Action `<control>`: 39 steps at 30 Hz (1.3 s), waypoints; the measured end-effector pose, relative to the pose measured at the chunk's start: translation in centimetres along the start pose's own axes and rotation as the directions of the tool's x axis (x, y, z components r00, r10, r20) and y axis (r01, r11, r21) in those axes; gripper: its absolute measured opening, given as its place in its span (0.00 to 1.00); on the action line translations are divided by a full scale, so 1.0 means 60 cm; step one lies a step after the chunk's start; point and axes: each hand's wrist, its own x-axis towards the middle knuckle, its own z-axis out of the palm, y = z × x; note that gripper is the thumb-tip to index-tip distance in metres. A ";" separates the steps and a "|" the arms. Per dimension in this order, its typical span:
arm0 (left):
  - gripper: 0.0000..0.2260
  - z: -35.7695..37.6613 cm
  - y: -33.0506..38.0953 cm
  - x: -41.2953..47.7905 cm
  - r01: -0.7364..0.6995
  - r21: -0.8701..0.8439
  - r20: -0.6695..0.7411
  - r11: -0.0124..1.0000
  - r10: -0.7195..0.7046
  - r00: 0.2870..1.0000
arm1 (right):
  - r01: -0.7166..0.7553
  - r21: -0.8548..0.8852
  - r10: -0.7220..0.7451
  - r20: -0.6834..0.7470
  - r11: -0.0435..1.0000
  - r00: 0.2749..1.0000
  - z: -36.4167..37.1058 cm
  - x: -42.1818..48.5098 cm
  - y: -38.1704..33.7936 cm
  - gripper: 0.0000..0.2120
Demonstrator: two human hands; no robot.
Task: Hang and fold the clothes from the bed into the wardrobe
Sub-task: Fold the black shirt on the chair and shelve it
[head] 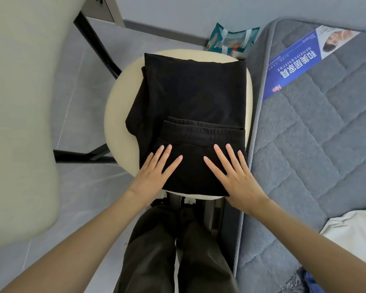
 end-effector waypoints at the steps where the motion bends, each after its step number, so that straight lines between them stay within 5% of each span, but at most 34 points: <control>1: 0.48 -0.006 0.000 -0.001 -0.002 -0.003 0.023 1.000 0.002 1.000 | -0.024 0.005 0.024 0.012 1.000 1.000 -0.001 -0.003 -0.006 0.56; 6: 0.42 -0.067 0.004 -0.010 0.031 -0.024 0.182 0.999 -0.027 0.983 | -0.088 0.186 0.077 0.069 0.979 0.995 -0.034 -0.008 -0.020 0.43; 9: 0.25 -0.115 0.000 -0.021 0.057 -0.150 0.179 0.987 -0.030 0.983 | -0.141 0.417 0.108 0.103 0.898 0.989 -0.082 -0.014 -0.002 0.32; 13: 0.10 -0.168 -0.023 -0.038 0.241 -0.376 0.351 0.895 -0.103 0.931 | -0.262 0.606 0.090 0.299 0.751 0.950 -0.149 -0.024 0.023 0.18; 16: 0.12 -0.189 -0.055 -0.035 0.369 -0.441 0.308 0.818 -0.248 0.919 | -0.303 0.683 0.159 0.267 0.665 0.950 -0.188 -0.011 0.036 0.14; 20: 0.07 -0.221 -0.081 0.002 0.330 -0.664 -0.108 0.670 -0.523 0.845 | -0.379 0.669 0.514 -0.006 0.640 0.858 -0.221 0.035 0.053 0.18; 22: 0.14 -0.230 -0.081 0.029 0.261 -0.639 -0.317 0.723 -0.558 0.767 | -0.401 0.612 0.629 -0.210 0.681 0.748 -0.228 0.057 0.063 0.23; 24: 0.19 -0.231 -0.071 0.051 0.240 -0.537 -0.400 0.809 -0.494 0.772 | -0.381 0.574 0.622 -0.305 0.724 0.721 -0.228 0.075 0.062 0.23; 29: 0.25 -0.183 -0.023 0.110 0.213 -0.414 -0.252 0.885 -0.336 0.908 | -0.288 0.428 0.402 -0.203 0.857 0.893 -0.186 0.137 0.018 0.25; 35: 0.26 -0.109 -0.050 0.170 0.389 -0.389 -0.117 0.835 -0.463 0.879 | -0.350 0.309 0.401 -0.119 0.884 0.908 -0.096 0.191 0.010 0.29; 39: 0.28 -0.091 -0.050 0.167 0.421 -0.511 -0.111 0.750 -0.543 0.832 | -0.317 0.388 0.401 -0.155 0.865 0.903 -0.076 0.195 0.031 0.32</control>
